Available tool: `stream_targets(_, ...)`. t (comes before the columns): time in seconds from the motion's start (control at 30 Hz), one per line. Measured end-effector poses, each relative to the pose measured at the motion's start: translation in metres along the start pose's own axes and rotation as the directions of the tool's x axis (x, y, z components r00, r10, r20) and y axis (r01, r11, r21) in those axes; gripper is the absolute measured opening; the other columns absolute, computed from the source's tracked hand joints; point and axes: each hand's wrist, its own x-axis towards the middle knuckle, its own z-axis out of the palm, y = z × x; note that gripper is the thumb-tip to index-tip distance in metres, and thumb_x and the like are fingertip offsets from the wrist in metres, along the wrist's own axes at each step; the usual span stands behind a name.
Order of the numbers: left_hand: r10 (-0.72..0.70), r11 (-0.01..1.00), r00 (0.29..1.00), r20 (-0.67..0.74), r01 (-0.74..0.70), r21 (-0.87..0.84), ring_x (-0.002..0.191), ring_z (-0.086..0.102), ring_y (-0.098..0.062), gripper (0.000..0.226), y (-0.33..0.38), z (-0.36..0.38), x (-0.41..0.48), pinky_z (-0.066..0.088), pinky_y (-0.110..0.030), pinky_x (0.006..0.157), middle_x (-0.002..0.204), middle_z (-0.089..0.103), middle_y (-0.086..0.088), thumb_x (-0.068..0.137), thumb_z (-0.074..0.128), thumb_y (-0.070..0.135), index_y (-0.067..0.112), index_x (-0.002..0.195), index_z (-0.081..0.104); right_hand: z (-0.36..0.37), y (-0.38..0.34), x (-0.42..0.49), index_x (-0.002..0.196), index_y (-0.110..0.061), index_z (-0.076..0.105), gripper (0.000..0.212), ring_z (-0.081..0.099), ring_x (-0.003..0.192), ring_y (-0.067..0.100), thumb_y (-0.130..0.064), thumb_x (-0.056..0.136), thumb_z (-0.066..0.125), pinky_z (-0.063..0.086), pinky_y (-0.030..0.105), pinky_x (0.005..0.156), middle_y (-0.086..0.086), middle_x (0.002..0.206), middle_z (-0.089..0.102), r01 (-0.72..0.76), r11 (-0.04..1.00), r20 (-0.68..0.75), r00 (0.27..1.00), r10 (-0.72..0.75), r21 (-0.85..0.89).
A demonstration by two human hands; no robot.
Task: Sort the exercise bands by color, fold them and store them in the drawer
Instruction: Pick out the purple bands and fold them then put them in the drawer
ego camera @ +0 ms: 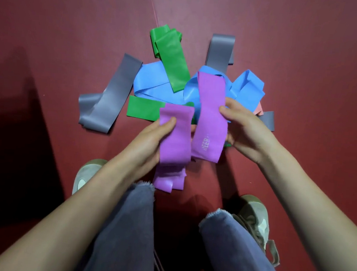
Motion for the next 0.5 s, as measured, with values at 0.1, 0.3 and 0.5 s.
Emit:
stream_targets(0.1, 0.059, 0.997, 0.984, -0.171, -0.051, 0.051, 0.07, 0.067, -0.021, 0.024, -0.002, 0.002, 0.006, 0.056, -0.037, 0.075, 0.08, 0.072, -0.008, 0.095, 0.038, 0.019, 0.011, 0.091, 0.06, -0.002, -0.002, -0.003, 0.093, -0.022, 0.058, 0.026, 0.059, 0.069, 0.009, -0.009, 0.072, 0.05, 0.048, 0.019, 0.061, -0.005, 0.081, 0.066, 0.106, 0.994, -0.099, 0.99, -0.105, 0.007)
stream_targets(0.3, 0.225, 0.959, 0.903, -0.367, -0.138, 0.249, 0.073, 0.059, -0.015, 0.016, -0.006, 0.021, 0.014, 0.048, -0.031, 0.073, 0.078, 0.065, 0.002, 0.091, 0.05, 0.019, 0.019, 0.08, 0.062, 0.033, 0.01, -0.016, 0.077, -0.024, 0.058, 0.023, 0.049, 0.059, 0.011, -0.009, 0.064, 0.049, 0.037, 0.021, 0.053, -0.005, 0.061, 0.058, 0.096, 0.959, -0.187, 0.971, -0.149, -0.268)
stream_targets(0.5, 0.143, 0.978, 0.923, -0.359, -0.075, 0.196, 0.071, 0.053, -0.023, 0.016, -0.004, 0.024, 0.01, 0.045, -0.029, 0.061, 0.08, 0.06, -0.012, 0.089, 0.055, 0.016, 0.018, 0.074, 0.058, 0.061, 0.029, -0.021, 0.098, -0.02, 0.049, 0.036, 0.035, 0.035, 0.002, 0.011, 0.084, 0.038, 0.029, 0.012, 0.039, -0.011, 0.036, 0.044, 0.122, 0.938, -0.274, 0.937, -0.216, -0.324)
